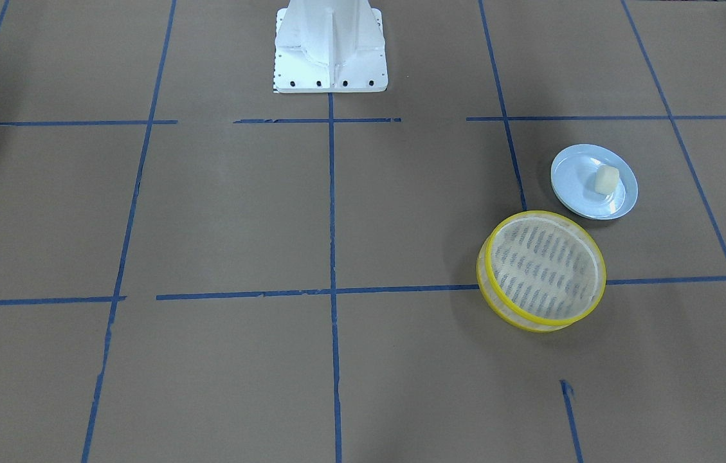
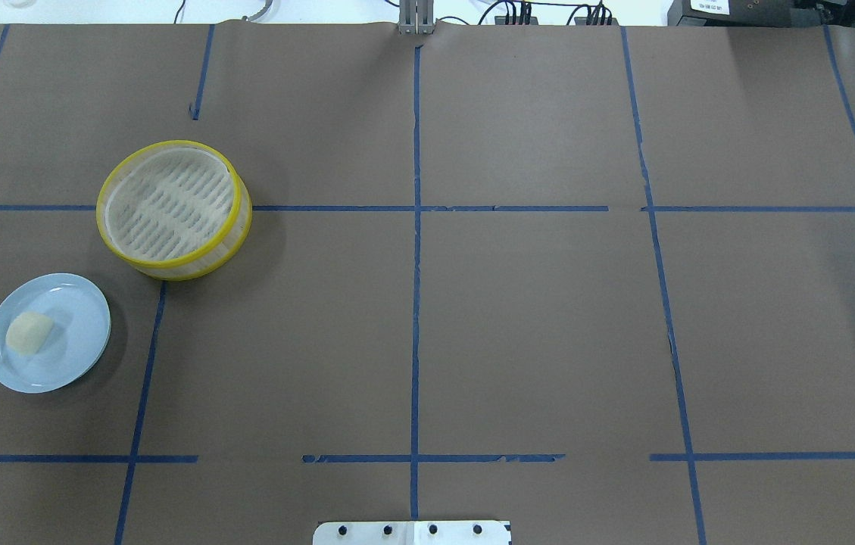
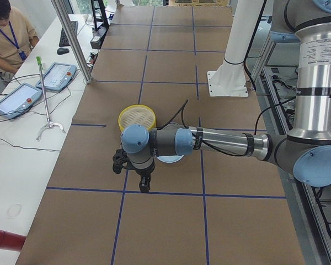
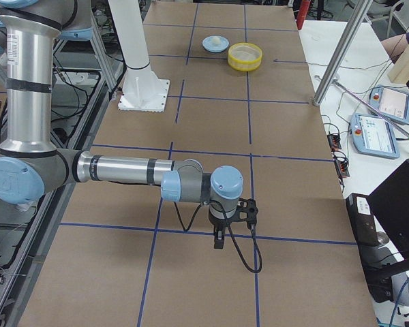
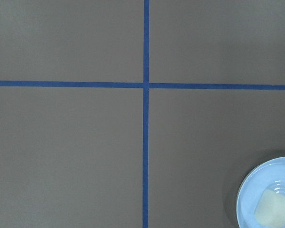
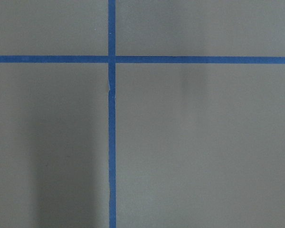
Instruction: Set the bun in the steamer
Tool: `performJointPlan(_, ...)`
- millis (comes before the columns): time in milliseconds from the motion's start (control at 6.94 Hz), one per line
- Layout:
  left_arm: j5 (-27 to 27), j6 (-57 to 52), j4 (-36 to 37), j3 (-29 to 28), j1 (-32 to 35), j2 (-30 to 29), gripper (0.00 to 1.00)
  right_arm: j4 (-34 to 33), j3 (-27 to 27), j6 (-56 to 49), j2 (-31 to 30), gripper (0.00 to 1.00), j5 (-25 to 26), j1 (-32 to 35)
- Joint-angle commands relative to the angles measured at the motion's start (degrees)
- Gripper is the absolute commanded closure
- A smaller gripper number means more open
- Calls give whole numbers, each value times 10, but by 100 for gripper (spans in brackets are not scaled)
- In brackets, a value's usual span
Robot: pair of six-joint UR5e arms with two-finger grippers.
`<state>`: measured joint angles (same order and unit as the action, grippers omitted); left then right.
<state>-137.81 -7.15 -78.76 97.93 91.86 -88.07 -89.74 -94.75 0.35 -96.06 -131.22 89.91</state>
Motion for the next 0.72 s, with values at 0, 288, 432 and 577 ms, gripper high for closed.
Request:
performJointPlan(0, -6, -4, 14, 6, 2, -3, 0, 0, 0, 0, 0, 0, 0, 0)
performJointPlan(288, -5, -8, 20, 11, 3, 2, 0, 0, 0, 0, 0, 0, 0, 0)
performJointPlan(432, -10, -7, 13, 15, 3, 2, 0, 0, 0, 0, 0, 0, 0, 0)
performJointPlan(577, -10, -8, -6, 15, 3, -5, 0, 0, 0, 0, 0, 0, 0, 0)
